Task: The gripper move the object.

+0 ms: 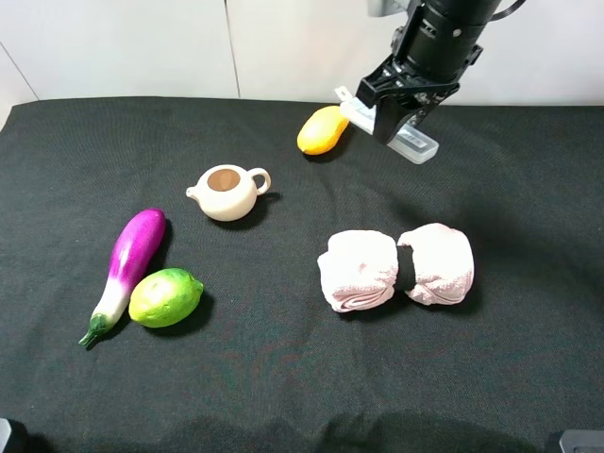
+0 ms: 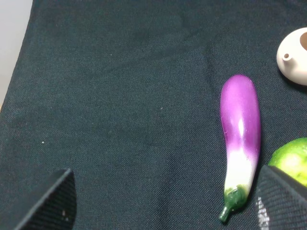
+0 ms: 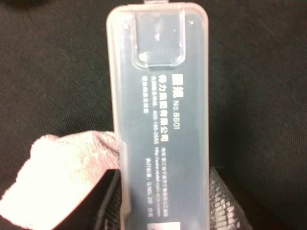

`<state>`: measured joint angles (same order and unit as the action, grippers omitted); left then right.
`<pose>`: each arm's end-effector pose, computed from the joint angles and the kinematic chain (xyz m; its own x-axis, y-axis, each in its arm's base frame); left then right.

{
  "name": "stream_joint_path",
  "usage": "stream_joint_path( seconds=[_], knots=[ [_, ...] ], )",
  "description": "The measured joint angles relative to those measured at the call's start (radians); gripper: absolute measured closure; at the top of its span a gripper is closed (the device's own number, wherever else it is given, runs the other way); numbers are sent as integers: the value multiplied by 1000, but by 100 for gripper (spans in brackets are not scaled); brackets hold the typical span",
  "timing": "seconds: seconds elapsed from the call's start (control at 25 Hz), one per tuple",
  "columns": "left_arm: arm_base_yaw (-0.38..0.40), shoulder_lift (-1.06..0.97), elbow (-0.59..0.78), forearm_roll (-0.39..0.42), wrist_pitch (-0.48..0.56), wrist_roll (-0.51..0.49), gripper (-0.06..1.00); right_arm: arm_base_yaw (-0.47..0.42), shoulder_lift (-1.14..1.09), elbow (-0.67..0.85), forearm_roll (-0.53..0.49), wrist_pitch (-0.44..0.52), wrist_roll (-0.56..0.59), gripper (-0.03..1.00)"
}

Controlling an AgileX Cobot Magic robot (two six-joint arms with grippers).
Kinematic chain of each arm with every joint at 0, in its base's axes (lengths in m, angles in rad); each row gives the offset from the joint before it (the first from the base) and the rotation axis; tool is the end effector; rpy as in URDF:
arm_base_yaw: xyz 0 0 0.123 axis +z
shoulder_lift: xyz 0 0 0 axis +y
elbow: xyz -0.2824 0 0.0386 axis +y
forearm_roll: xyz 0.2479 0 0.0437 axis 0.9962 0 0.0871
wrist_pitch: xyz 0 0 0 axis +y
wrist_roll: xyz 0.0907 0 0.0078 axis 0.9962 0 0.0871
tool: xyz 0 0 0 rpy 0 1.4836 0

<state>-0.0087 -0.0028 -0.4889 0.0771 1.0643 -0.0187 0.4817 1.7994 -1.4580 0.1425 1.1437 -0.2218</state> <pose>-0.0042 0.0062 0.2740 -0.4663 0.0228 -0.8843 -0.0422 0.9980 0.0479 0.3185 0.1798 0.2586 -0.7834 -0.5905 -0.1941 -0.6143 0.7831 0.0971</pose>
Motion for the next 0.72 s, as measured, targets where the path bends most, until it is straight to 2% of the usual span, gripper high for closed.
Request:
stream_joint_path(
  seconds=[0.24, 0.48, 0.72],
  knots=[
    [0, 0, 1, 0, 0, 0, 15, 0, -87, 88, -10, -49, 17, 67],
    [0, 0, 1, 0, 0, 0, 15, 0, -121, 131, 37, -81, 24, 67],
    [0, 0, 1, 0, 0, 0, 15, 59, -122, 134, 38, -101, 24, 67]
  ],
)
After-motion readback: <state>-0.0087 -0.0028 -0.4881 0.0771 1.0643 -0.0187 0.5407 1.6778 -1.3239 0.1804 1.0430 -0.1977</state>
